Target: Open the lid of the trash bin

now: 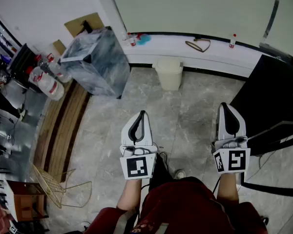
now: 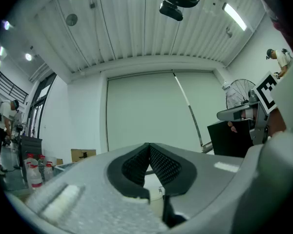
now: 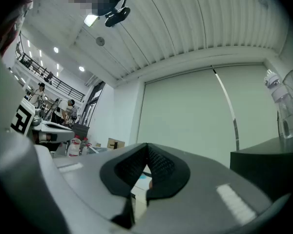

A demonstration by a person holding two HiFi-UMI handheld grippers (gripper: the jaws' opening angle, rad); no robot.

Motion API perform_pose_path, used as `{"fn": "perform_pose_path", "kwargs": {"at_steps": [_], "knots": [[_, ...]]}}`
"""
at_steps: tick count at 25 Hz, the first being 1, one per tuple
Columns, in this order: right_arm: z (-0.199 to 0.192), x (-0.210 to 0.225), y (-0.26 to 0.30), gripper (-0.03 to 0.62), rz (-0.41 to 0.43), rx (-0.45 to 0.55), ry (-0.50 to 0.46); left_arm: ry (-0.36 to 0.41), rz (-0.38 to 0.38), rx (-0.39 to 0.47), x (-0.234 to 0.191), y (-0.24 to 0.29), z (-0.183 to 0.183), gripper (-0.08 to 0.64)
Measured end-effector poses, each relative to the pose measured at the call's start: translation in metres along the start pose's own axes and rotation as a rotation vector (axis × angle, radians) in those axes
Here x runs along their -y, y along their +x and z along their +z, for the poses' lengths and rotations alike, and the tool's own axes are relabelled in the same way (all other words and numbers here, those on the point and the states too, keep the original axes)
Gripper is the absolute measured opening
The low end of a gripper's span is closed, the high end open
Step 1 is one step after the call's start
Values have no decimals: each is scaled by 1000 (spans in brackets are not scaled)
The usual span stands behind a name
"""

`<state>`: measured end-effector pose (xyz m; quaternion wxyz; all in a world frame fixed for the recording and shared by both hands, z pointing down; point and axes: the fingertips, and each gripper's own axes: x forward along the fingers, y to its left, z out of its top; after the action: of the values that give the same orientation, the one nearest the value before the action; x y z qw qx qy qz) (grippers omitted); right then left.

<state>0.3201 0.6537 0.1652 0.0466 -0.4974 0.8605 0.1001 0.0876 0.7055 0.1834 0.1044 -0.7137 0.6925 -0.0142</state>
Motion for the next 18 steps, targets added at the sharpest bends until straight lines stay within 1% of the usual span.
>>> {"fn": "perform_pose_path", "kwargs": {"at_steps": [8,11,18], "knots": [[-9,-5,30,0,15,-22,2,-12,5,-11,-15,22,-8,5],[-15,-5,44,0,13,-26,18,-8,5,-16,-22,35,-13,5],[-25,-9,98,0,27,-53,47,-24,9,-45,-53,77,-24,5]]}}
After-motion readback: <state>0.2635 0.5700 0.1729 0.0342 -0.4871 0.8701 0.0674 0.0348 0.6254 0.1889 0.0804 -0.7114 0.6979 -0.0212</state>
